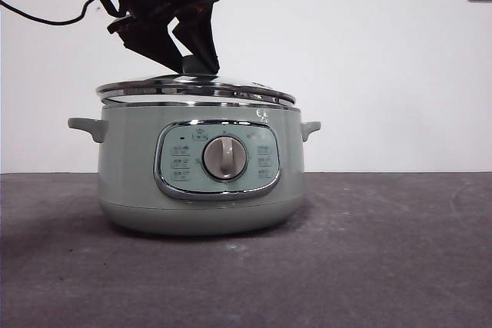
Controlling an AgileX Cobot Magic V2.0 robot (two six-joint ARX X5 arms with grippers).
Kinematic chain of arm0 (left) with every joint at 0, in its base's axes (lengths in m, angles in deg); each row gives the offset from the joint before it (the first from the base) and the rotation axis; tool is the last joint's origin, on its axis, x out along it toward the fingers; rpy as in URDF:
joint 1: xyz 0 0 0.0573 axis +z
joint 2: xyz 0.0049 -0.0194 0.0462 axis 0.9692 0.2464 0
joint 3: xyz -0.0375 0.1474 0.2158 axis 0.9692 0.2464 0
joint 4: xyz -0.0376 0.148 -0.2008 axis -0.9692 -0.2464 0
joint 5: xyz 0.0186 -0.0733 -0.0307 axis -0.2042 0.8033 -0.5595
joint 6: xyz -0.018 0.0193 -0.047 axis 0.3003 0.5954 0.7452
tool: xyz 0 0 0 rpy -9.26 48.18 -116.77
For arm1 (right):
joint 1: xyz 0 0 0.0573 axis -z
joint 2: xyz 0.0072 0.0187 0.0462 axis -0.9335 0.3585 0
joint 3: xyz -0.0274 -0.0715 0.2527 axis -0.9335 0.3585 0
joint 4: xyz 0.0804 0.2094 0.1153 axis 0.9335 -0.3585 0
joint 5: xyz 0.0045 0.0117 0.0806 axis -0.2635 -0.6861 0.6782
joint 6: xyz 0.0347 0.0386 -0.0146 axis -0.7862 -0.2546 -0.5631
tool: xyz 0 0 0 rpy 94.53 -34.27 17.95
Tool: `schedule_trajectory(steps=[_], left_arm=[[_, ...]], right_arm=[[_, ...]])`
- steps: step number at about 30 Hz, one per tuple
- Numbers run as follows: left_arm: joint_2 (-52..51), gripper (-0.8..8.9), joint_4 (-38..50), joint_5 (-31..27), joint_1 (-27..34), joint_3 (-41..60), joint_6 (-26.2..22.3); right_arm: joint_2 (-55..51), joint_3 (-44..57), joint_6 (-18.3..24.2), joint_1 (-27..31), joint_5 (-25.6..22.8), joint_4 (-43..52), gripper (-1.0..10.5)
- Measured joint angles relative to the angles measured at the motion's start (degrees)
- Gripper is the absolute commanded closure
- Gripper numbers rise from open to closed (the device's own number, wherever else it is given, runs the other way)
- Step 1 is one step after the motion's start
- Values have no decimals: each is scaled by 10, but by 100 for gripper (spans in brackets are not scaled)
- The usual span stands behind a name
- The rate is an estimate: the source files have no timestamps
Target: Pick up the egg,open the lid,put the egg in the pot,close the lid
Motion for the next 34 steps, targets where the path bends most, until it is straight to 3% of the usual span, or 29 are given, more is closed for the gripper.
schedule_trajectory(steps=[30, 33, 34], left_arm=[[15, 820, 4, -1, -5, -1, 0], [15, 751, 2, -1, -5, -1, 0], [15, 643, 0, -1, -5, -2, 0]], right_arm=[[0, 0, -13, 0, 1, -20, 474], [0, 0, -13, 0, 1, -23, 474], [0, 0, -13, 0, 1, -23, 474]])
